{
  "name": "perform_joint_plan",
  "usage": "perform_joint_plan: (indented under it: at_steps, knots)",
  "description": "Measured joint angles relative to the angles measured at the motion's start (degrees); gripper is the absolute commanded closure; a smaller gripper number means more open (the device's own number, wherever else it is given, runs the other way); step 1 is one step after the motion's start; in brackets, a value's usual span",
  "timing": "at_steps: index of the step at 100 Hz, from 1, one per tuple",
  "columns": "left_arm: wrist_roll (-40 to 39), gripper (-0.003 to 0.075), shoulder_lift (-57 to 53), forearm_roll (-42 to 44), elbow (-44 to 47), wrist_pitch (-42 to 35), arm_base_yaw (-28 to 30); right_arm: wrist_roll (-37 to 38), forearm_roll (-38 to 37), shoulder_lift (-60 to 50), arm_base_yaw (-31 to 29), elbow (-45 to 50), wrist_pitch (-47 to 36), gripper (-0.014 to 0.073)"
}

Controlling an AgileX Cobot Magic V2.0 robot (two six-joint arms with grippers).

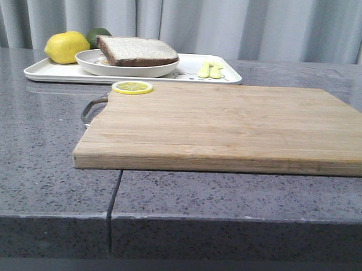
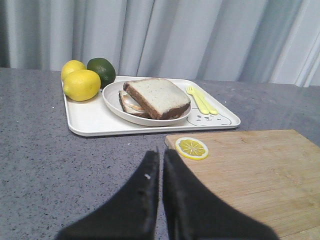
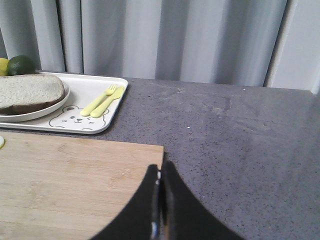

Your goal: Place bread and move sandwich to tray

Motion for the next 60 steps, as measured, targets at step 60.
perform_joint_plan:
  at_steps: [60]
  knots:
    - [0.0, 0.074, 0.0, 0.0, 0.0, 0.0, 0.0, 0.0, 0.0, 0.0, 0.0, 0.0, 0.9, 0.0661]
